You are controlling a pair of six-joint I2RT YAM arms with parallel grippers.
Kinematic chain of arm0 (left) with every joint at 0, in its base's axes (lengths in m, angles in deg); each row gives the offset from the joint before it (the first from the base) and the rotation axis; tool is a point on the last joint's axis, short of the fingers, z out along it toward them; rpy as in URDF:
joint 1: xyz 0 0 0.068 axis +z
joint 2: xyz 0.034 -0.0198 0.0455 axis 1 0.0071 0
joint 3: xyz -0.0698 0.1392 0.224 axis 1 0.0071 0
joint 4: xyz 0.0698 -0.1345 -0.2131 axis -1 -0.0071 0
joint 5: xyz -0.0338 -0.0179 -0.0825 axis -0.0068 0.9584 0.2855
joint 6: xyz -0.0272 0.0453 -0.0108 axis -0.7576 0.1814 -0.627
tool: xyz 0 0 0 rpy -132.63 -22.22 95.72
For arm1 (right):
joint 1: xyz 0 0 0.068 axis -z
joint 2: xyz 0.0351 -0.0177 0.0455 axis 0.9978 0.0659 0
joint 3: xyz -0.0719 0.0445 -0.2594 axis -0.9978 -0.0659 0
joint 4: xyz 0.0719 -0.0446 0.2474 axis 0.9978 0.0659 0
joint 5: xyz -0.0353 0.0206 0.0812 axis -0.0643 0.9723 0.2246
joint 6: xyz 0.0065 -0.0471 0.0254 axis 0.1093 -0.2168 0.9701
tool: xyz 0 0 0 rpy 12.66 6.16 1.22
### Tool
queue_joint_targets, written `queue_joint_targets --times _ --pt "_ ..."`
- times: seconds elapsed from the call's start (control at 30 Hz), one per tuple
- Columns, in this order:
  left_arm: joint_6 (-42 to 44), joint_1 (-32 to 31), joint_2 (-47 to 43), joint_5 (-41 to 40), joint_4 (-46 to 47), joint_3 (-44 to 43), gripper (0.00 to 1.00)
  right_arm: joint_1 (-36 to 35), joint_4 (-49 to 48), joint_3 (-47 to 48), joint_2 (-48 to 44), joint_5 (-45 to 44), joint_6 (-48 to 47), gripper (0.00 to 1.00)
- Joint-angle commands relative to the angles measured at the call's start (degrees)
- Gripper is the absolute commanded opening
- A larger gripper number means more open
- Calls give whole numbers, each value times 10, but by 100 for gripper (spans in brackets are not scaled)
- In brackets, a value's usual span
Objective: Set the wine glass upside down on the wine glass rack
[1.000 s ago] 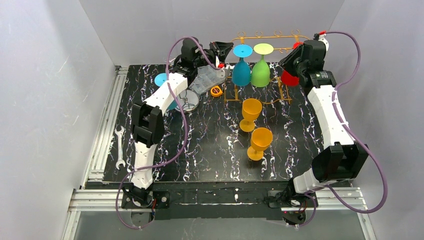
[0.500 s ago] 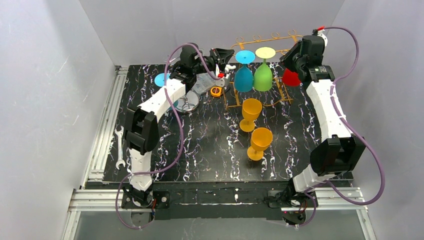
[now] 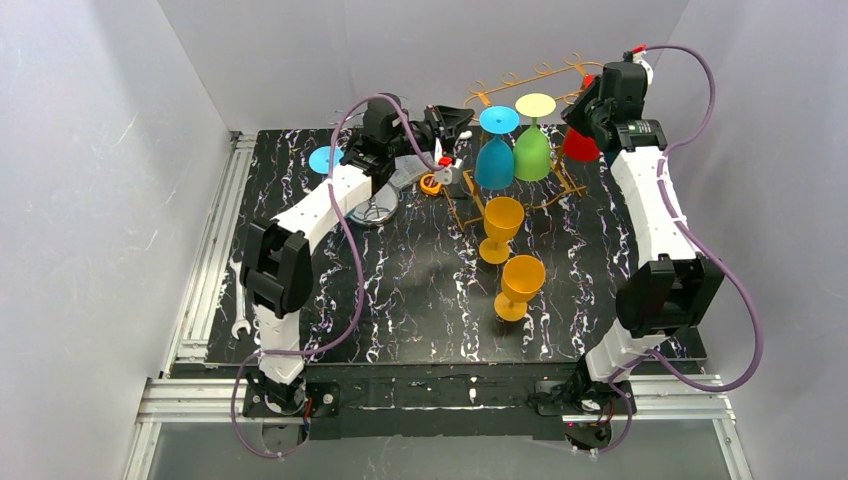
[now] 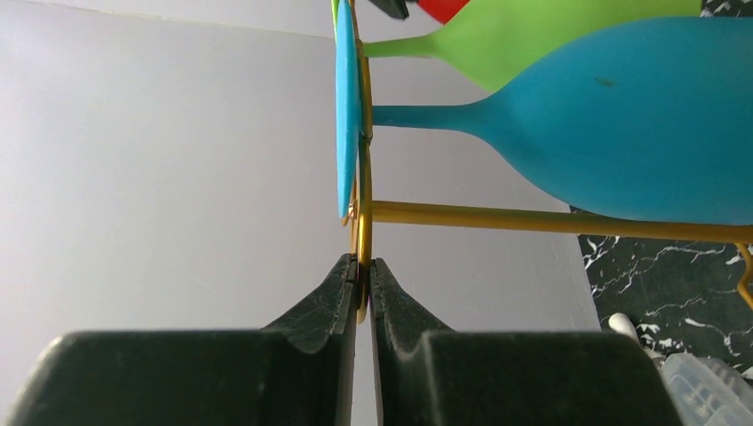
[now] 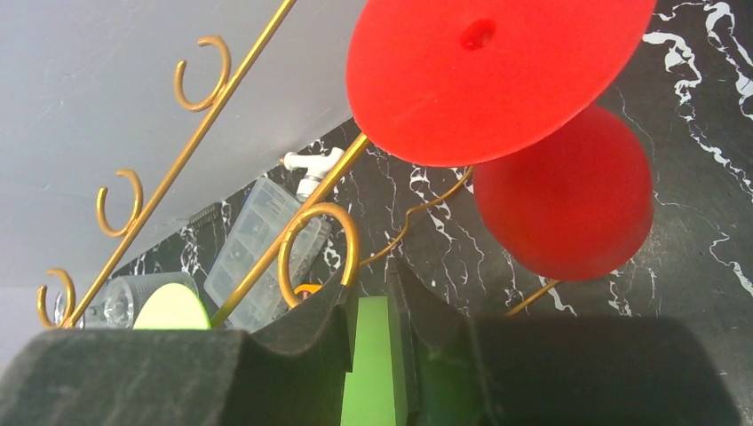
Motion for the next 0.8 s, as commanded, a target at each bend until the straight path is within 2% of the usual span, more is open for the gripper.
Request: queue_joint_targets --times 0.0,0.37,0.57,0.77 --pt "-19 -32 -52 41 0 9 1 -2 -18 32 9 18 -4 27" --pt "-30 -59 -51 33 2 1 7 -2 4 88 44 25 -14 26" --pt "-38 -72 -49 26 3 -3 13 1 0 64 31 19 -20 26" --pt "-53 -82 -43 8 3 -19 14 17 8 51 23 26 -27 28"
